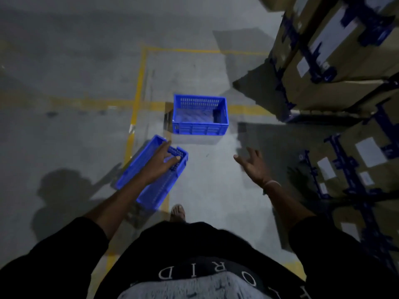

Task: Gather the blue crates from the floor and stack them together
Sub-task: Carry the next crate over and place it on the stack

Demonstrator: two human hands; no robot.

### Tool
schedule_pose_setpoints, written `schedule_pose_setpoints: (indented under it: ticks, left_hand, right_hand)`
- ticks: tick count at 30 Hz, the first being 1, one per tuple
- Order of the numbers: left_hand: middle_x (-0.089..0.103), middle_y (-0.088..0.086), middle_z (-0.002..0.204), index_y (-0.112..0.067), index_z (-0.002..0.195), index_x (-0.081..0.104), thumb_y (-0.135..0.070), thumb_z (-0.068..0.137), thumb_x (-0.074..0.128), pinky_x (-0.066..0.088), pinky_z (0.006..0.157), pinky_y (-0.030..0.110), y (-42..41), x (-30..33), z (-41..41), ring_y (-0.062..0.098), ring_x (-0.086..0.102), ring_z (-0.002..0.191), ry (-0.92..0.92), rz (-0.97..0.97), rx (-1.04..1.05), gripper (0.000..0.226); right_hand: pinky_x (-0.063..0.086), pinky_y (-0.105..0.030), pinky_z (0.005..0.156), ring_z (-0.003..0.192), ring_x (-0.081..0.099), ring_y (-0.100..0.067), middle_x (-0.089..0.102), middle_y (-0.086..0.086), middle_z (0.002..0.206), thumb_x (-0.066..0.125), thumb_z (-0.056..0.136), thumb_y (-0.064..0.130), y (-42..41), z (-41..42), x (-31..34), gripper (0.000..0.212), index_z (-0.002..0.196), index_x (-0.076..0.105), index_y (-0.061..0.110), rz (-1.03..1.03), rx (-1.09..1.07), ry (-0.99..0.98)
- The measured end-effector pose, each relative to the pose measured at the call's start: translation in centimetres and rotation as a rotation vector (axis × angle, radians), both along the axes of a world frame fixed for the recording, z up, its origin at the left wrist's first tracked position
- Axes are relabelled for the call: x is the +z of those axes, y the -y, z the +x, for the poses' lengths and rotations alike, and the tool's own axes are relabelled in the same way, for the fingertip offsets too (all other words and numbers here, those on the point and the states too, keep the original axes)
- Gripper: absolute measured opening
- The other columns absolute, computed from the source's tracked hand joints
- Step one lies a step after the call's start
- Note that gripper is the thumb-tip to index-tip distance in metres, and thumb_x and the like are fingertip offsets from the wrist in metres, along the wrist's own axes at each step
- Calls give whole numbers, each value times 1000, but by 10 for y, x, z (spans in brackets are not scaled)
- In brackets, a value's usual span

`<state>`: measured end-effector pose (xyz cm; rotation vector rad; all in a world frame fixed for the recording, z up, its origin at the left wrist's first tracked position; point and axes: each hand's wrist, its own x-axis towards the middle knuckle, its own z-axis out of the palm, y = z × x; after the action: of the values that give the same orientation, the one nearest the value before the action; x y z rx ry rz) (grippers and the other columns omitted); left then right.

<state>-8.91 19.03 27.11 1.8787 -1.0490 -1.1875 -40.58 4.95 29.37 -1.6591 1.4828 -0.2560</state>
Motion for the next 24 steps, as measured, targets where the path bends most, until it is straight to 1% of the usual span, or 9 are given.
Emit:
schedule_pose_setpoints:
  ticks: [2,4,7,9,11,13,17,22,24]
  left_hand:
    - [27,5,163,-14,160,24,-23,99,64,45,109,40,40,10,22,22,48,136,12,17,-43,74]
    - [15,3,167,-16,161,22,-25,100,62,45,108,40,68,12,37,18,45,135,45,5,-93,74]
    - [15,1,167,-18,160,22,-22,100,61,44,101,33,116,8,62,20,45,137,43,-9,-75,72]
    - [15,0,167,-19,161,22,-22,101,61,42,98,29,117,8,65,23,44,140,37,20,-86,72]
    - [17,0,167,-20,161,23,-23,100,62,41,97,27,215,-13,88,22,45,139,23,57,-52,72]
    - [20,1,166,-20,160,24,-26,99,64,43,101,29,222,-8,89,22,43,141,22,52,-42,73]
    - [20,0,167,-25,161,21,-38,98,65,39,116,44,294,-24,100,18,35,147,51,94,-35,78]
    - [14,-3,168,-27,161,20,-47,96,63,38,117,48,392,-51,119,18,31,149,118,177,7,80]
    - [16,-4,167,-32,160,22,-44,98,62,41,115,48,424,-65,124,19,34,147,135,187,3,75]
  right_hand:
    - [34,-25,98,133,47,-27,31,-6,157,63,90,54,35,25,6,82,154,30,15,33,-39,0]
    - [30,-21,95,136,43,-26,29,-6,158,62,92,51,59,45,8,79,154,30,14,37,-31,-9]
    - [31,-22,92,135,46,-28,31,-7,158,62,92,51,105,67,8,79,155,29,17,51,-49,13]
    - [32,-23,92,134,47,-29,31,-7,158,61,92,52,107,70,11,79,155,28,18,47,-34,29]
    - [34,-26,94,134,47,-31,30,-7,159,61,91,54,211,96,-6,81,156,27,20,95,-37,5]
    - [37,-30,94,133,48,-32,26,-7,160,61,89,58,220,97,-8,84,156,26,22,79,-10,28]
    - [39,-30,95,131,50,-31,30,-6,157,64,85,61,309,107,-38,86,154,31,21,71,7,29]
    - [32,-37,111,139,40,-29,33,-9,155,62,86,63,432,122,-72,85,154,32,22,95,80,-62]
    - [33,-39,112,139,40,-30,33,-10,154,61,86,63,469,128,-90,84,154,31,23,98,102,-91]
